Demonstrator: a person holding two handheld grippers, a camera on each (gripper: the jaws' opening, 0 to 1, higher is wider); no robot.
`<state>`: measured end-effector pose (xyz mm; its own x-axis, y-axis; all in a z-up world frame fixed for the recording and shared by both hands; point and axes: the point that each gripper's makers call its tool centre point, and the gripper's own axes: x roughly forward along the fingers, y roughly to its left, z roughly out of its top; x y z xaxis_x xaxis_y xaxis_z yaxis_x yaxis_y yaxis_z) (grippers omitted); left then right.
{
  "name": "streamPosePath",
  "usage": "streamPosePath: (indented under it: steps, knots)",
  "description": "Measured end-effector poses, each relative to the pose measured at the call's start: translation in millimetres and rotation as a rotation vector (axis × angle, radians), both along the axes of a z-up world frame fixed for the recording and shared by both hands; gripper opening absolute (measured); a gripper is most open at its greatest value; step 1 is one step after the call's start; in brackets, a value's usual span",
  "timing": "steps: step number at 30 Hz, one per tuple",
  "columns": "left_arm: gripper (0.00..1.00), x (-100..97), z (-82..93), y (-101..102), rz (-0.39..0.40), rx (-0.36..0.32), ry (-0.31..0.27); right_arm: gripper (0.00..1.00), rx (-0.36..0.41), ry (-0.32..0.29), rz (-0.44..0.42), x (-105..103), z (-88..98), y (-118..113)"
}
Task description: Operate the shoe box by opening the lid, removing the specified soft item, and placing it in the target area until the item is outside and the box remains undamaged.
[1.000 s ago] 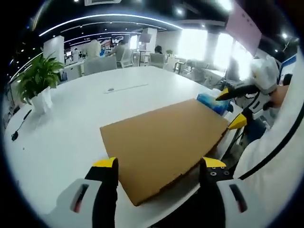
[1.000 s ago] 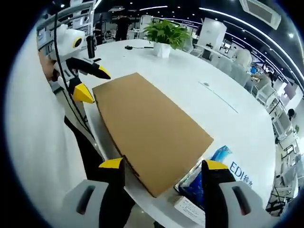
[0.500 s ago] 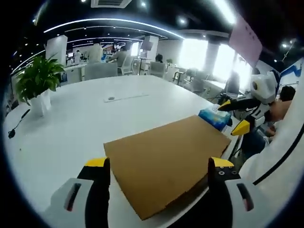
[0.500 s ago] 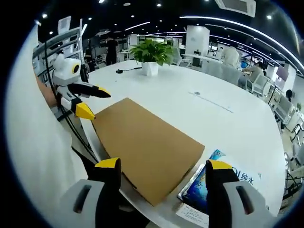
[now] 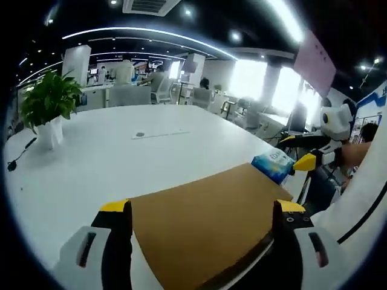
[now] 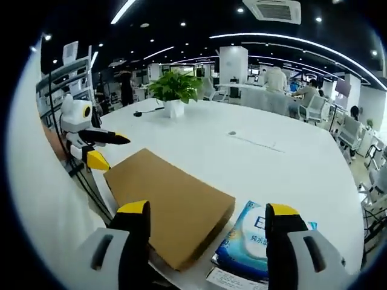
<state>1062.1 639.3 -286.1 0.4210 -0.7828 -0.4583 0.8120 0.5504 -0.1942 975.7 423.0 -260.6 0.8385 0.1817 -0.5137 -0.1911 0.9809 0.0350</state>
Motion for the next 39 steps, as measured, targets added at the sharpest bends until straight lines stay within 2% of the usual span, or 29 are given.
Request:
streamPosePath:
  steps: [2,5,6,7,8,11,15,16,17,19,20,21,23,26,30,34,36,38,39]
  knots:
    - [0.99,1.1,0.8,2,0.005,0.012,-0.012,0.8,0.021,-0.015,-0.003,2,2.4,-2]
    - [0.95,0.6,5.0,4,0.027,0.018,-0.024,0.85,0.091,-0.076,-0.011,10,11.9,-1]
    - [0.95,0.8,5.2,5,0.035,0.017,-0.024,0.88,0.111,-0.083,-0.028,12,14.3,-3]
    - [0.96,1.6,6.4,6,0.046,0.01,-0.025,0.9,0.154,-0.116,-0.054,17,21.3,-6]
    - [0.98,2.0,6.4,7,0.054,0.01,-0.022,0.91,0.162,-0.139,-0.065,19,24.8,-9]
    - [0.99,2.2,-0.6,16,0.075,0.014,-0.001,0.96,0.117,-0.179,-0.085,24,29.8,-21]
    - [0.99,-6.2,-11.8,18,0.071,0.044,0.037,0.99,0.006,-0.244,-0.093,27,37.2,-37]
    - [0.99,-8.2,-13.9,18,0.065,0.057,0.043,0.99,0.01,-0.24,-0.096,26,36.1,-37]
    - [0.99,-11.4,-23.1,21,0.046,0.111,0.055,0.98,0.025,-0.248,-0.099,25,37.4,-39]
    - [0.99,-7.9,-22.3,18,0.039,0.096,0.019,0.96,0.028,-0.327,-0.072,26,48.5,-38]
    - [0.99,-5.6,-21.9,19,0.046,0.085,0.019,0.97,0.014,-0.338,-0.071,24,49.4,-40]
    - [0.99,-2.1,-19.0,16,0.06,0.047,0.033,0.99,0.004,-0.33,-0.081,22,47.2,-42]
    - [0.99,3.3,-21.2,19,0.081,0.043,0.054,0.99,-0.017,-0.332,-0.087,21,46.2,-44]
    - [0.99,8.2,-19.1,19,0.083,0.024,0.041,1.0,-0.044,-0.307,-0.088,19,40.0,-44]
    - [0.99,10.0,-23.3,19,0.068,0.03,0.064,1.0,-0.054,-0.319,-0.078,19,41.6,-40]
    - [0.99,11.5,-22.6,20,0.058,0.025,0.059,1.0,-0.066,-0.345,-0.074,19,44.1,-38]
    - [0.99,14.0,-13.3,17,0.057,-0.026,0.023,0.99,-0.054,-0.377,-0.08,20,48.1,-37]
    - [0.99,24.4,-8.4,24,0.125,-0.016,-0.058,1.0,-0.087,-0.454,-0.061,21,55.4,-34]
    - [0.99,25.4,-0.9,21,0.127,-0.029,-0.111,1.0,-0.078,-0.455,-0.064,20,54.6,-34]
